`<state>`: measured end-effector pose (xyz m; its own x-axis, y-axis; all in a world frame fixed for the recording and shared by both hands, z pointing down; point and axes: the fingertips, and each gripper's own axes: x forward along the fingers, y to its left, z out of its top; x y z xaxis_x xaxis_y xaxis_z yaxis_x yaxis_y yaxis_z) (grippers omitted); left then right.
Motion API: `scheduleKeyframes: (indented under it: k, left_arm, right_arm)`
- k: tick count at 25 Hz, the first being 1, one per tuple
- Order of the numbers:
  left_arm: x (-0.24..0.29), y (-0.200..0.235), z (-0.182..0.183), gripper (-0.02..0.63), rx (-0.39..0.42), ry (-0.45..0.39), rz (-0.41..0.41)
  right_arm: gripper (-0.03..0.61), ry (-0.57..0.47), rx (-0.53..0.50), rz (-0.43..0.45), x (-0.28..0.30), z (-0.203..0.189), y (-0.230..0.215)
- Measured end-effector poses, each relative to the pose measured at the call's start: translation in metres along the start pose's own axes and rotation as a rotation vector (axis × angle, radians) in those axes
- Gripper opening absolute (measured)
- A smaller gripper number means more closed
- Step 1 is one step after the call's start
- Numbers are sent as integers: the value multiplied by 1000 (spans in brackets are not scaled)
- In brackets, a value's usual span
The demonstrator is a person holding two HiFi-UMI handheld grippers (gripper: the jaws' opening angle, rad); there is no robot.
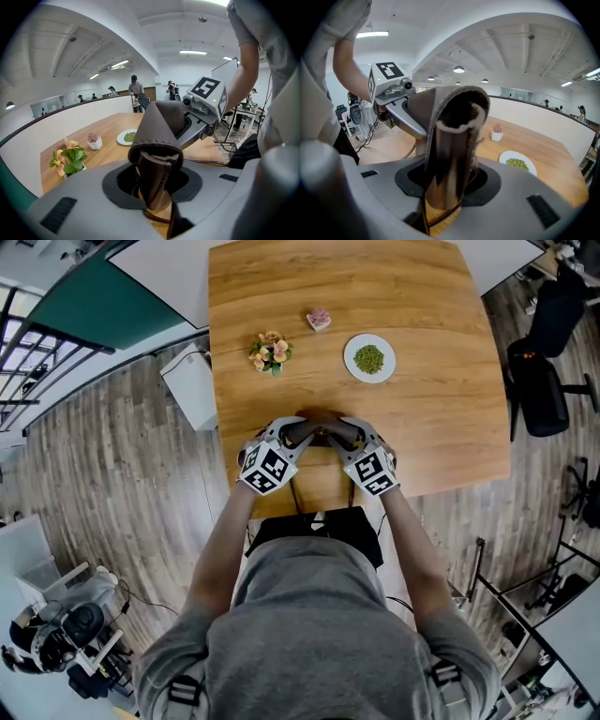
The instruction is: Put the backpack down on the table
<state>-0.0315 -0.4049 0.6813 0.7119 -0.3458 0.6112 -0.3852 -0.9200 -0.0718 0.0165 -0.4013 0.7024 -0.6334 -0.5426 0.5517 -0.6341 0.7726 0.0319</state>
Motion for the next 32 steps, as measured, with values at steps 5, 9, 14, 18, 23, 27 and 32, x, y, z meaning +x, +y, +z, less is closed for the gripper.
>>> scheduleKeyframes:
  k: [5, 9, 14, 18, 23, 27, 32]
  left_arm:
    - [0, 1, -1, 136, -9, -4, 4]
    - [-1, 4, -4, 190, -28, -2, 16]
    - [-5, 3, -7, 260, -61, 13, 24]
    - [-12, 4, -10, 279, -129, -3, 53]
    - [-24, 4, -9, 284, -211, -42, 88]
    - [-31, 0, -10, 287, -216, -38, 94]
    - [-39, -1, -9, 290, -244, -53, 101]
  right_arm:
    - [185, 5, 4, -8, -1, -3, -2]
    - [221, -7, 30, -7, -4, -4, -1]
    - [267, -15, 55, 3, -9, -2, 2]
    - [288, -16, 66, 9, -16, -2, 5]
    - [298, -12, 71, 0, -25, -3, 7]
    - [305, -20, 80, -21, -32, -1, 5]
    - [325, -37, 133, -45, -43, -3, -2]
